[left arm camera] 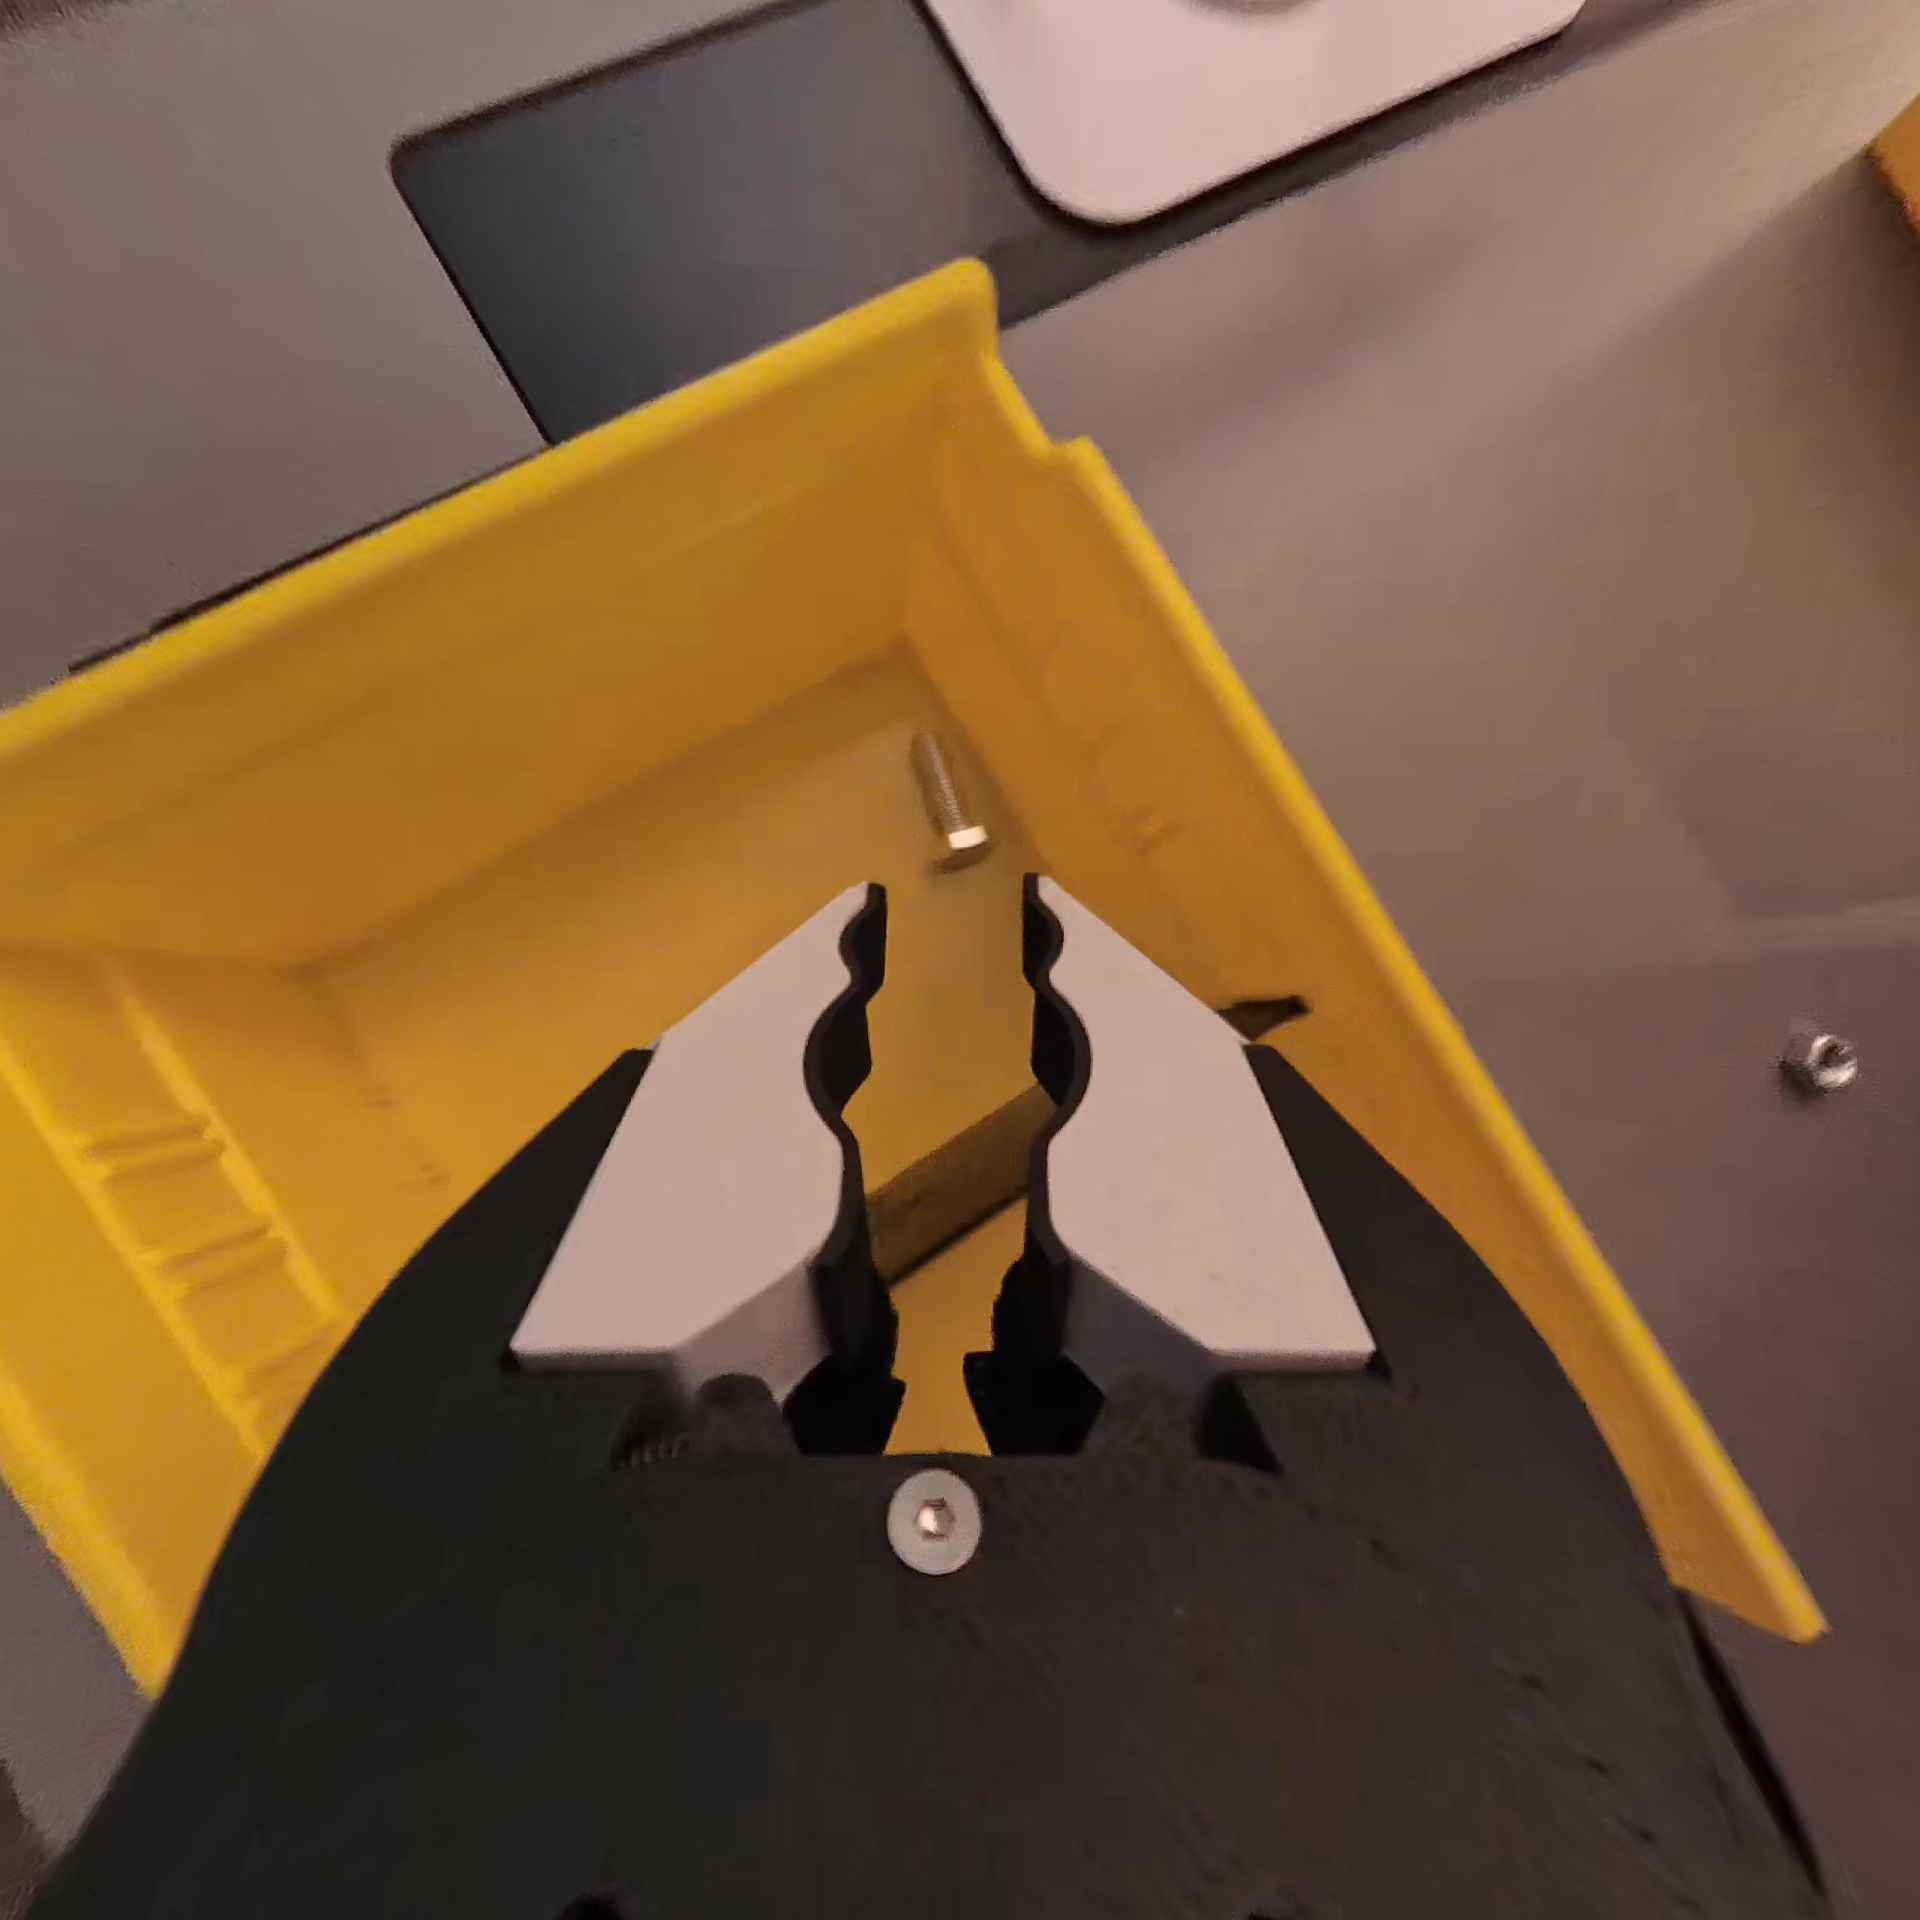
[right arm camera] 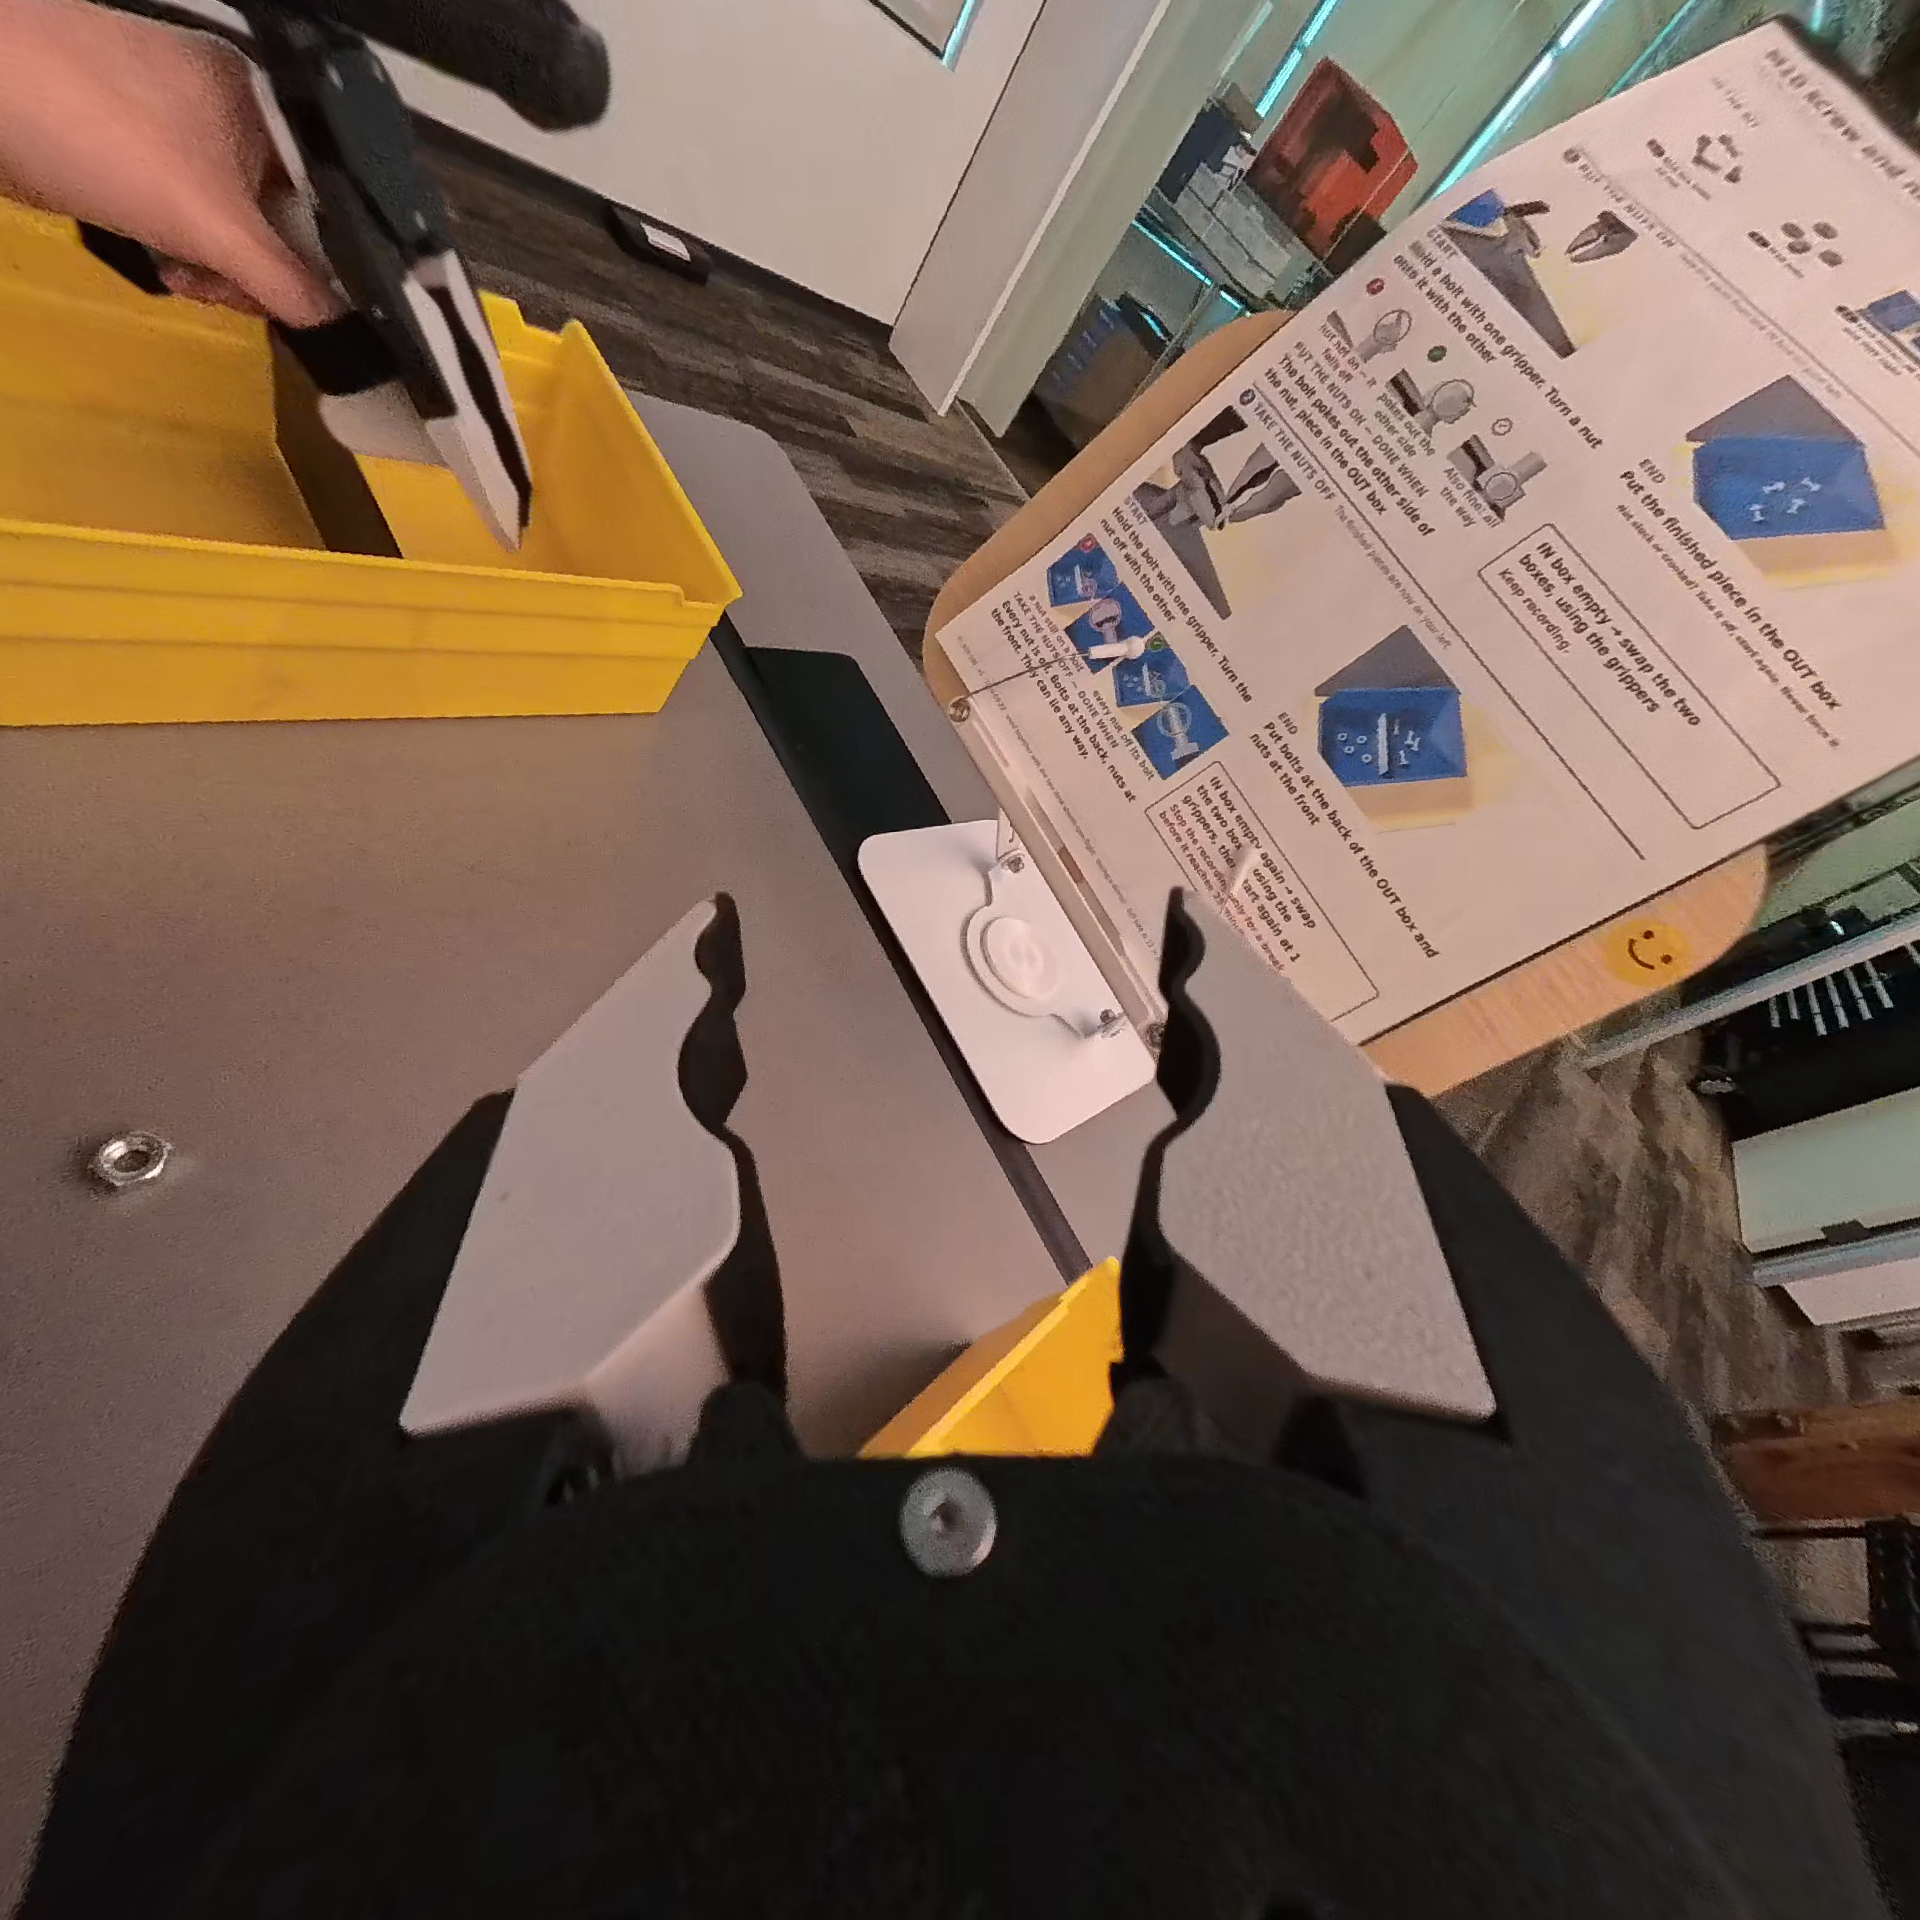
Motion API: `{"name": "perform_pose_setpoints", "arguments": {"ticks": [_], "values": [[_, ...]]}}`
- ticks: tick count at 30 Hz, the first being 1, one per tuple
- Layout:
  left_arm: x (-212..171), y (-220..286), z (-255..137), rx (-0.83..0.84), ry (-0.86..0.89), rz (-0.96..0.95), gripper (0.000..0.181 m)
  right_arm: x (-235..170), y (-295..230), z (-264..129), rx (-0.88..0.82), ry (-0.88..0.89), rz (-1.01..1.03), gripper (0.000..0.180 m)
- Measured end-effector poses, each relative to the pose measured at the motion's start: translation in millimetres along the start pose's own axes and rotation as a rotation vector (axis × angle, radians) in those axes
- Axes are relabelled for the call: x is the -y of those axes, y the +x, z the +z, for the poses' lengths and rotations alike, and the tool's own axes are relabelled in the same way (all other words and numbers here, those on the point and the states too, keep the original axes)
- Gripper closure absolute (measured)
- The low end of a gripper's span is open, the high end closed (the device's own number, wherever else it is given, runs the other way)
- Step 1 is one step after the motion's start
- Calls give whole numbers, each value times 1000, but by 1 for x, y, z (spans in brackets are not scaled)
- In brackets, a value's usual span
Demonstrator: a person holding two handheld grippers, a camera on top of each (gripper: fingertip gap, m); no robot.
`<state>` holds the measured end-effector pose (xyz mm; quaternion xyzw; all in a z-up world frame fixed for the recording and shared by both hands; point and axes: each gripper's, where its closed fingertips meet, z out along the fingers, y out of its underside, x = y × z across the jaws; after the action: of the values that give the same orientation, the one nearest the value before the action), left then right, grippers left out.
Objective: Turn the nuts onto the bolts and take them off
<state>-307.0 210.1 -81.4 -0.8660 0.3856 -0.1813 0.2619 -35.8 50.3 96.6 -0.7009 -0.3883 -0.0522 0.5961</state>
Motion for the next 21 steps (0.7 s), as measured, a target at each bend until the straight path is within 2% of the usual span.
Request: {"name": "perform_pose_setpoints", "arguments": {"ticks": [1,5,8,13,21], "values": [[1,-3,4,-25,-30,36,155,2,0,-1,5,13,10,99],[-5,12,22,-208,-159,302,152,4,0,-6,9,24,0,99],[-22,7,35,-216,-252,445,153,5,2,-9,3,34,7,99],[-17,9,46,-286,-222,391,150,4,4,-7,4,30,13,99],[-26,12,63,-293,-275,418,143,0,7,-2,2,16,18,99]]}}
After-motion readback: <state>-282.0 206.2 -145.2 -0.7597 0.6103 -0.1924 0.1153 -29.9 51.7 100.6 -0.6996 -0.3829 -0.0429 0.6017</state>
